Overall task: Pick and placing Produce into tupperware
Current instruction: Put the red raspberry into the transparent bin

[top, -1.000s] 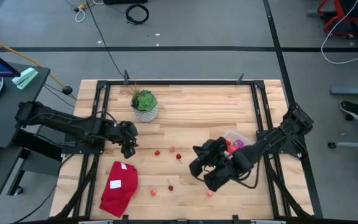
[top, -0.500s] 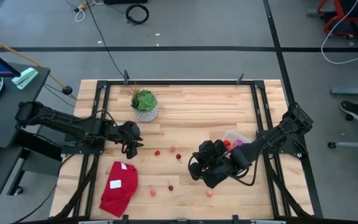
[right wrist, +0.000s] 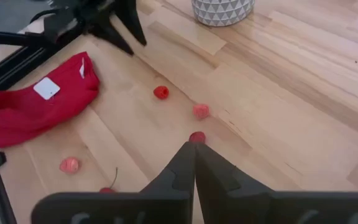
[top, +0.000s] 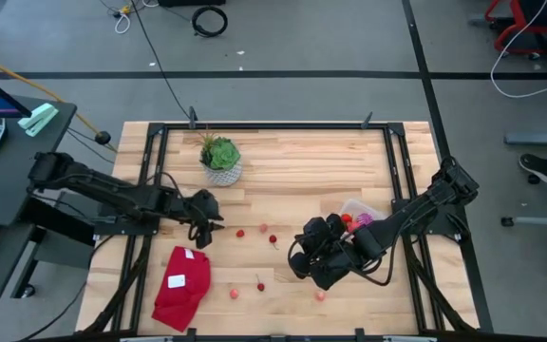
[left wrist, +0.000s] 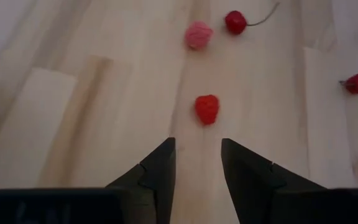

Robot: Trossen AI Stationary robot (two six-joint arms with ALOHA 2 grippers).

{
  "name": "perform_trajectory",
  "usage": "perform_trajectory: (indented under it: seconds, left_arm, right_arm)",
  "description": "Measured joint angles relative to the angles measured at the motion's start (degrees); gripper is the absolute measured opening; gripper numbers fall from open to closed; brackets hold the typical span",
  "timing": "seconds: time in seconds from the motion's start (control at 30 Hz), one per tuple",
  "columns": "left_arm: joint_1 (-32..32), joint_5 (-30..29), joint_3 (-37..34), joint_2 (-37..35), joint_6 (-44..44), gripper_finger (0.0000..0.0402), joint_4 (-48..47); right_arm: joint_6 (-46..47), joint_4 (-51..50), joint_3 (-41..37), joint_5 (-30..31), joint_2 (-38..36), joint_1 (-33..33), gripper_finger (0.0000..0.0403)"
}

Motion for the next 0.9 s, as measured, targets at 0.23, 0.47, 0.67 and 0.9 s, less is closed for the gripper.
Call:
perform_trajectory:
  seconds: [0.23, 0.47, 0.67, 0.9]
  left_arm:
    - [-1.6, -1.8, 0.0, 9.8, 6.4, 0.0156, 16.0]
    - [-1.0, -4.4, 0.0, 17.7, 4.5, 0.0177, 17.8]
    - [-1.4, -4.4, 0.0, 23.1, 4.5, 0.0181, 24.5]
    - [-1.8, -4.3, 0.0, 23.3, 3.5, 0.0179, 25.4]
  right_arm:
    - [0.0, 0.0, 0.0, 0.0, 0.0, 0.0, 0.0018]
    - [-0.6, 0.0, 0.0, 0.0, 0.0, 0.1, 0.0018]
    - [-1.0, 0.0, 0.0, 0.0, 0.0, 0.1, 0.0018]
    - [-1.0, 0.0, 0.0, 0.0, 0.0, 0.1, 0.0018]
